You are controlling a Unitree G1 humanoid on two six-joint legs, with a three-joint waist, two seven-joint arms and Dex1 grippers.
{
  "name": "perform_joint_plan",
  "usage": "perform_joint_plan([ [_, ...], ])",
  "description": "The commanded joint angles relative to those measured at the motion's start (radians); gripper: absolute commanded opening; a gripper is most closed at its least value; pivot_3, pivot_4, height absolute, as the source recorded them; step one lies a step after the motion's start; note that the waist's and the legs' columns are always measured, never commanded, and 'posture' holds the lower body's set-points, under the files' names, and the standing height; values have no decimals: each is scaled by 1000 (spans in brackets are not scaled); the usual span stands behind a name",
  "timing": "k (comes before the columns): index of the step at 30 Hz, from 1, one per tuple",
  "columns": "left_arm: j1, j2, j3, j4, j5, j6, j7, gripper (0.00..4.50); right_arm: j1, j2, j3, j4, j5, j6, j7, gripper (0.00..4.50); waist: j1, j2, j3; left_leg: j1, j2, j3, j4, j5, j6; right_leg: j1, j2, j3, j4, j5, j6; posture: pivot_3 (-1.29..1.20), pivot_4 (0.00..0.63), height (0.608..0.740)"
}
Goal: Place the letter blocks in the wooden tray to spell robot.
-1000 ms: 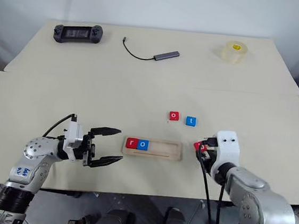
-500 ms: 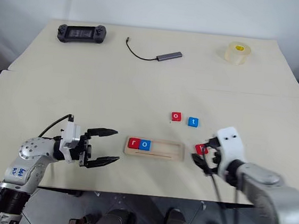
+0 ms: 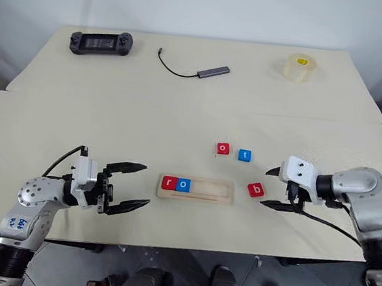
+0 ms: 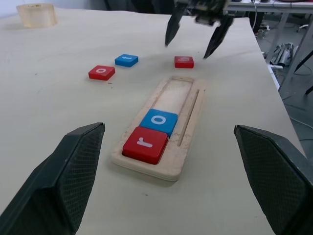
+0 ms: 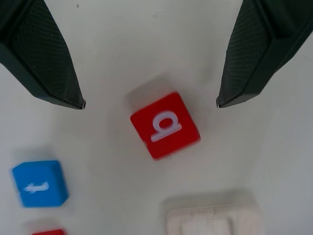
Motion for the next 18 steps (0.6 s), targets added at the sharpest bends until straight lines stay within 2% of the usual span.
perform_joint_plan([
  [1, 21, 18, 29, -66, -18, 0, 14, 4500, -90, 35, 32, 152, -43, -105, 71, 4489, 0, 0, 0, 0, 0, 0, 0, 0, 0, 0, 0, 0, 0, 0, 0, 0, 150, 740],
  [3, 34, 22, 35, -82, -19, 2, 20, 4500, -134, 64, 43, 218, -52, -137, 98, 4489, 0, 0, 0, 0, 0, -1, 0, 0, 0, 1, 0, -1, -1, 0, 0, 0, 150, 740],
  [6, 54, 25, 38, -110, -21, 7, 26, 4500, -162, 91, 54, 266, -51, -152, 152, 3899, 0, 0, 0, 1, 1, -2, 1, 0, -1, 2, 0, -2, -1, 0, 0, 0, 150, 740],
  [14, 67, 40, 30, -135, -33, 19, 1, 4500, -155, 118, 32, 240, -16, -146, 179, 1483, -3, 0, 0, 4, 2, -3, 1, 0, -3, 5, 0, -2, -2, 0, 0, 0, 150, 740],
  [18, 66, 37, 27, -133, -34, 20, 1, 4500, -144, 98, 14, 117, 27, -68, 183, 1476, -2, 1, 0, 3, 2, -3, 1, 0, -3, 5, 0, -2, -1, 0, 0, 0, 150, 740],
])
